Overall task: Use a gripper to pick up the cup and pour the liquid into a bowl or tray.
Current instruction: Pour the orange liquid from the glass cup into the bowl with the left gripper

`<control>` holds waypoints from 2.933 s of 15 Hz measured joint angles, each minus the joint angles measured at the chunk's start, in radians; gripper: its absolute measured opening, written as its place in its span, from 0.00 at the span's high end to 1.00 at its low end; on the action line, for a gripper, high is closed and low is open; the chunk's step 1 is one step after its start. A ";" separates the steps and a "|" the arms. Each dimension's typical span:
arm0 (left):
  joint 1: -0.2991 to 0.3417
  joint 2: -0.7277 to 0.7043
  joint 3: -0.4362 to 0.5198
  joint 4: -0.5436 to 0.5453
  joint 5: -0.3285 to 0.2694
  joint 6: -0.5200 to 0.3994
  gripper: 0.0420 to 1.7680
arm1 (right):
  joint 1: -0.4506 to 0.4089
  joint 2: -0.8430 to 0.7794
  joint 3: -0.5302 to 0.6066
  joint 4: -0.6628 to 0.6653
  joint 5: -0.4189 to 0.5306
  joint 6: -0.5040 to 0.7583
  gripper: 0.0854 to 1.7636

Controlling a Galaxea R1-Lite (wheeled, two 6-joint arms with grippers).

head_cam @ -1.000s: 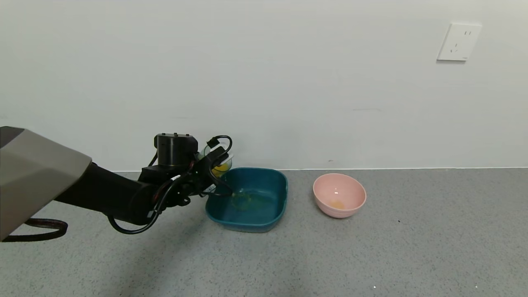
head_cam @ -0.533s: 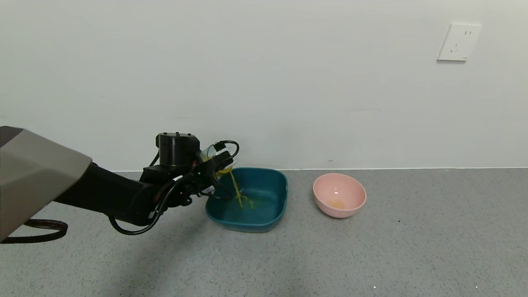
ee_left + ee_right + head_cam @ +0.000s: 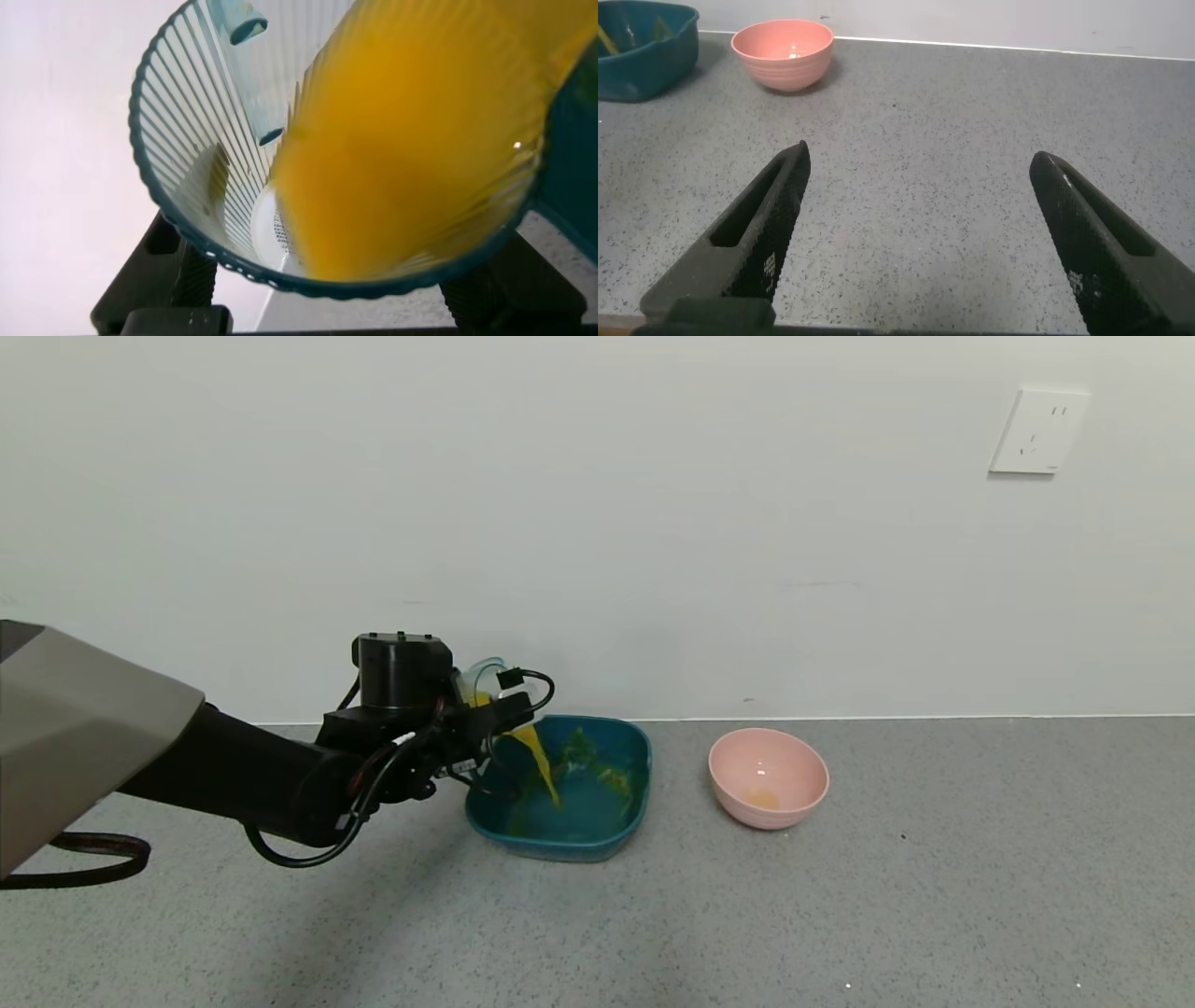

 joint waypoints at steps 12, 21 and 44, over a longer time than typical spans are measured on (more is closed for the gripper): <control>-0.030 -0.019 -0.018 0.009 0.084 0.354 0.28 | 0.000 0.000 0.000 0.000 0.000 0.000 0.03; -0.105 -0.009 -0.061 0.014 0.289 0.587 0.28 | 0.000 0.000 0.000 0.000 0.000 0.000 0.03; -0.182 -0.015 -0.046 0.010 0.361 0.623 0.28 | 0.000 0.000 0.000 0.000 0.000 0.000 0.03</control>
